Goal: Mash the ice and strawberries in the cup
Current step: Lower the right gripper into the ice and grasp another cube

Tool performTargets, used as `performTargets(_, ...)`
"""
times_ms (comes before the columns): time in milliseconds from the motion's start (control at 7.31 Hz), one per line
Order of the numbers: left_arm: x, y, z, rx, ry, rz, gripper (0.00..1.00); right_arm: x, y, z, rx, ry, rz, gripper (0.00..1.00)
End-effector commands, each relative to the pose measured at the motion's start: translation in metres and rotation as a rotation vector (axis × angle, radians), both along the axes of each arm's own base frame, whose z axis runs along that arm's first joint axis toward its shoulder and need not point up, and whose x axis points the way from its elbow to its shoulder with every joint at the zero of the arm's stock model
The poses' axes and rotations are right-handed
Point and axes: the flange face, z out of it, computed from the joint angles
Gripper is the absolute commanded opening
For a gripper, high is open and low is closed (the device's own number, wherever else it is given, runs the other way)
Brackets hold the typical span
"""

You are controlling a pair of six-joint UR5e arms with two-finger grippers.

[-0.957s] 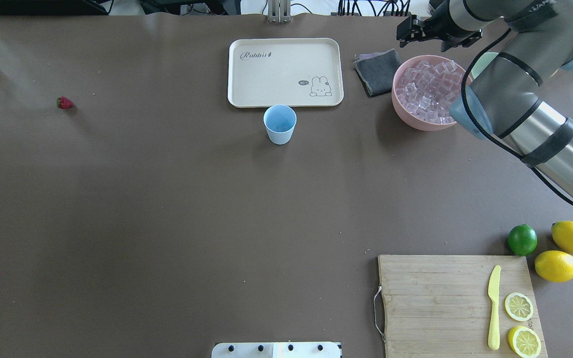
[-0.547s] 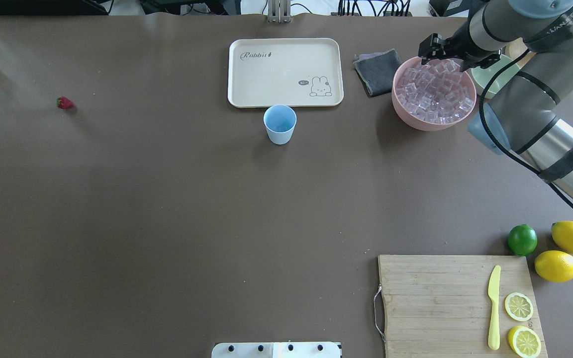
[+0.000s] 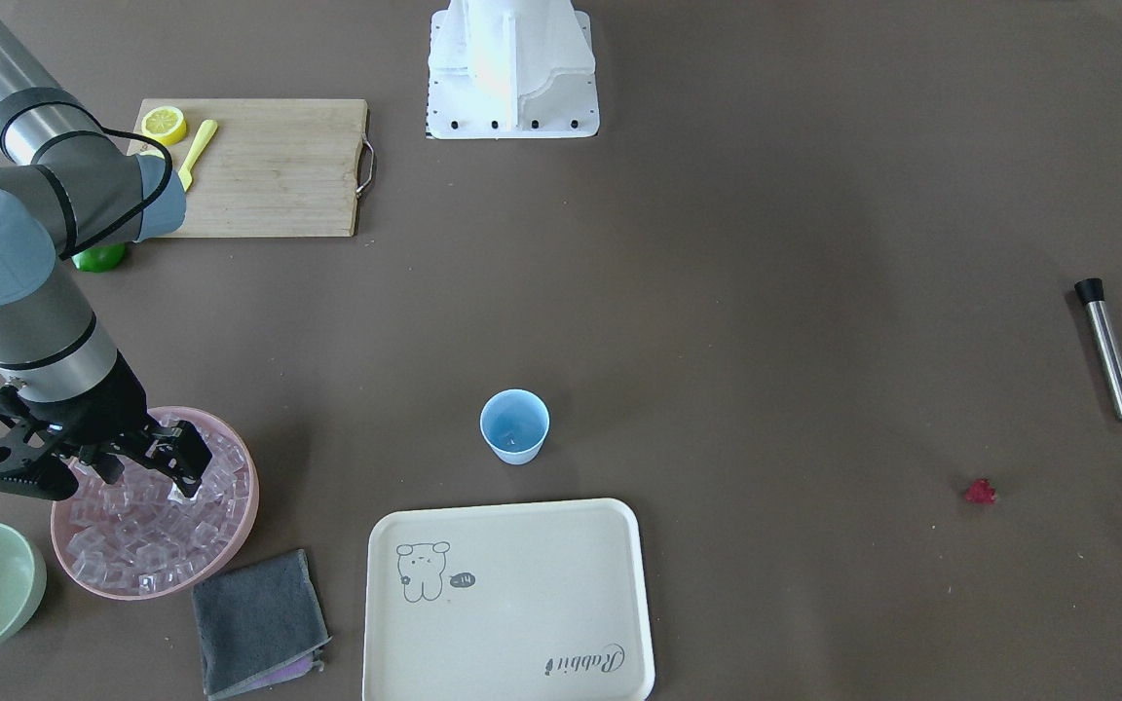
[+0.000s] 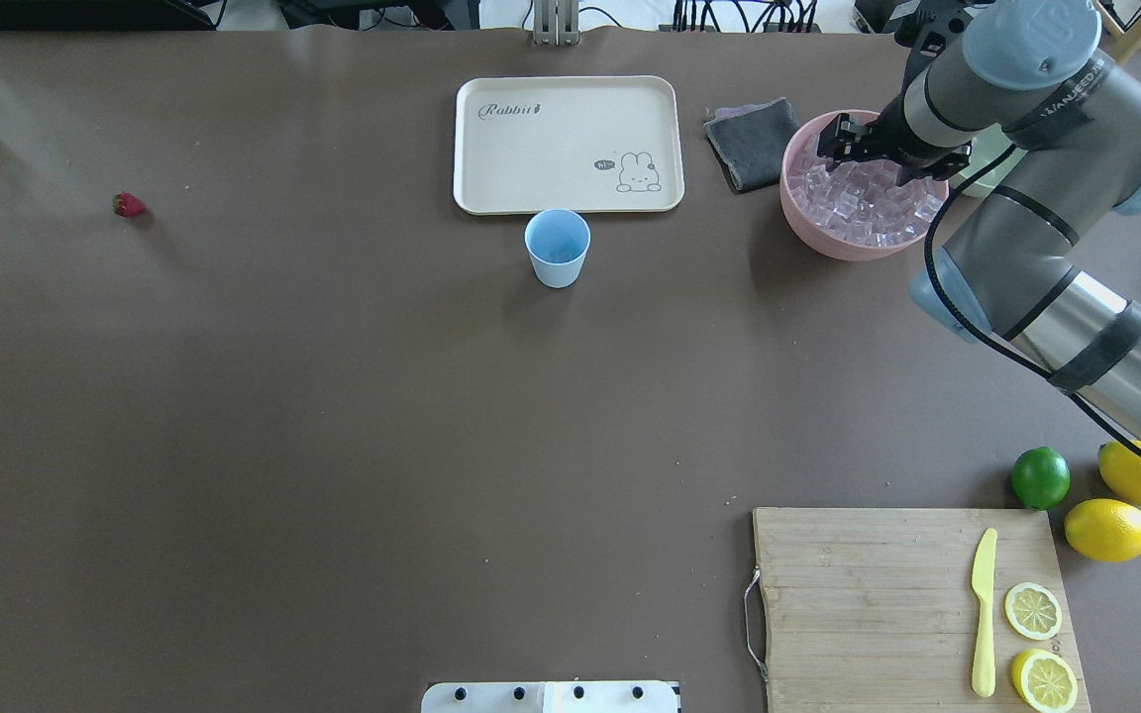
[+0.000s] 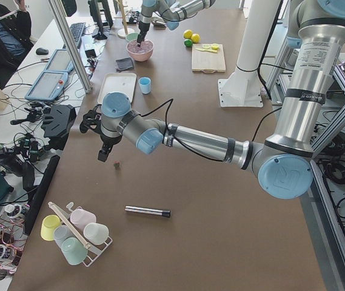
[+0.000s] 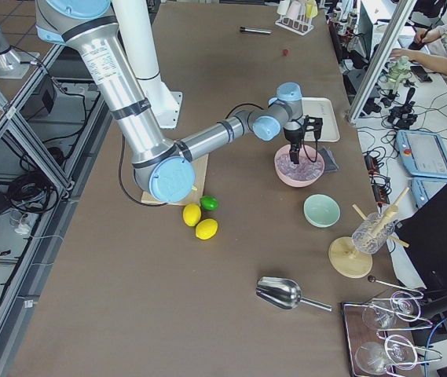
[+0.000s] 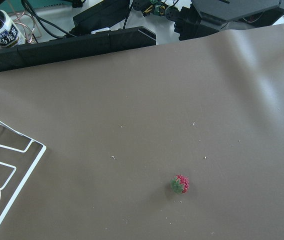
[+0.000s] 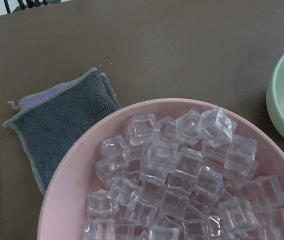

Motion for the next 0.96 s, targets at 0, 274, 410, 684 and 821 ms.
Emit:
performTargets(0,0.003,0.0,-0.001,0.004,0.0,0.005,0.98,-0.014,0.003,0.011,-0.04,0.007,0.016,0.88)
performTargets(274,0.003,0.0,-0.002,0.013,0.001,0.005,0.98,-0.019,0.005,0.02,-0.054,0.017,0.009,0.75)
performTargets(410,0.001,-0.001,-0.001,0.027,-0.014,-0.009,0.98,-0.023,0.004,0.024,-0.062,0.022,0.005,0.75)
performTargets(684,0.003,-0.002,0.001,0.034,-0.044,-0.025,0.98,-0.025,0.003,0.023,-0.063,0.022,0.004,0.7)
performTargets(821,0.004,-0.002,0.001,0.034,-0.044,-0.023,0.98,-0.026,0.002,0.018,-0.059,0.018,0.005,0.74)
